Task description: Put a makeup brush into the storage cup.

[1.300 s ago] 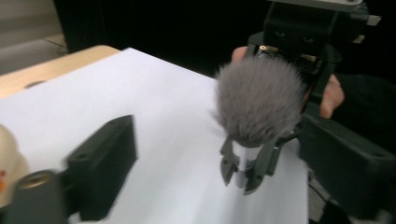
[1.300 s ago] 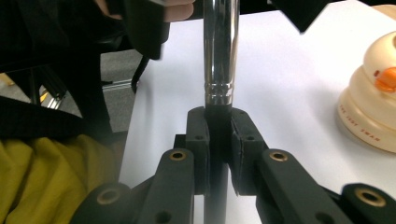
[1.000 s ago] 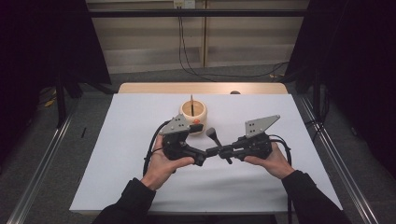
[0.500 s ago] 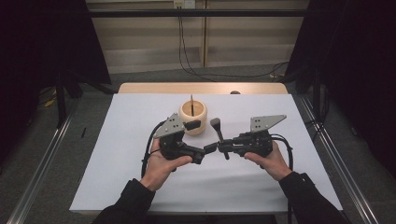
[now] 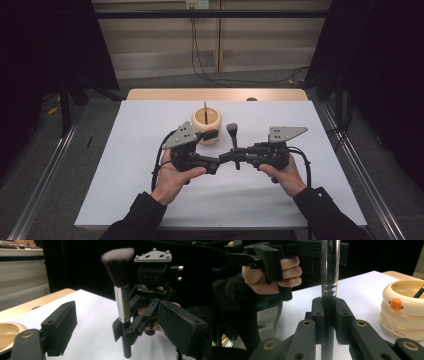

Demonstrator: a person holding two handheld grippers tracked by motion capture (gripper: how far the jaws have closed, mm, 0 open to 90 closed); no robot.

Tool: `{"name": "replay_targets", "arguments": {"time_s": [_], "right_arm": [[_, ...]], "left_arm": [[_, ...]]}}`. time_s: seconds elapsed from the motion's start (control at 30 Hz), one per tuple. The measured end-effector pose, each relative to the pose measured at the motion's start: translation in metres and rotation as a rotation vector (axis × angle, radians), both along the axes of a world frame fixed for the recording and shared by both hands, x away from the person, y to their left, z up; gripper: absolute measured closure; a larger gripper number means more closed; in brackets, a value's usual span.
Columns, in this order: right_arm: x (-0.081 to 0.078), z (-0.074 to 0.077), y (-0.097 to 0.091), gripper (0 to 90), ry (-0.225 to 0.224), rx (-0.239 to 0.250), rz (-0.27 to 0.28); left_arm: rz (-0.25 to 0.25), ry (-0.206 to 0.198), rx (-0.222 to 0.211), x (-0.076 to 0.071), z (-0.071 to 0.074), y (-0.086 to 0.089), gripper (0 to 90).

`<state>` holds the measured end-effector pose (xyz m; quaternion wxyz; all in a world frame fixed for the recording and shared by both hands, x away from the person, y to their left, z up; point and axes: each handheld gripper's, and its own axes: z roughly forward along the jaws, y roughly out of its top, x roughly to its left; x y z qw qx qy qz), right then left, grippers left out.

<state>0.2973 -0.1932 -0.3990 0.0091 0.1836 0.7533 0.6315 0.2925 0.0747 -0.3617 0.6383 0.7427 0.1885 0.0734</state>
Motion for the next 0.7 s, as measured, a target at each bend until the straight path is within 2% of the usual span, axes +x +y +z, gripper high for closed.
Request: {"name": "replay_targets", "arguments": {"time_s": [0.1,0.13,0.23,0.3,0.33,0.4,0.57,0.7], "right_arm": [[-0.001,0.0,0.002,80.4,-0.001,0.005,0.002],[-0.001,0.0,0.002,80.4,-0.01,0.005,0.003],[-0.002,0.0,0.003,80.4,-0.007,0.009,0.008],[-0.002,0.0,0.004,80.4,-0.014,0.0,0.017],[-0.003,0.0,0.005,80.4,-0.011,0.002,0.023],[-0.003,0.001,0.006,80.4,-0.016,0.001,0.023],[-0.003,0.001,0.006,80.4,-0.017,0.012,0.02],[-0.003,0.0,0.006,80.4,-0.014,0.009,0.024]], "left_arm": [[0.005,0.019,-0.026,0.001,0.0,-0.003,21.5],[-0.001,0.005,-0.014,0.001,0.0,-0.003,22.5],[-0.005,-0.001,-0.016,0.0,0.003,-0.008,25.4],[-0.007,-0.022,-0.021,-0.002,0.005,-0.01,28.6],[-0.006,-0.027,-0.022,-0.003,0.006,-0.012,33.9],[-0.006,-0.027,-0.027,-0.002,0.007,-0.011,39.0],[-0.024,0.005,-0.022,0.001,0.008,-0.012,54.5],[-0.03,0.019,-0.018,0.002,0.006,-0.015,59.3]]}}
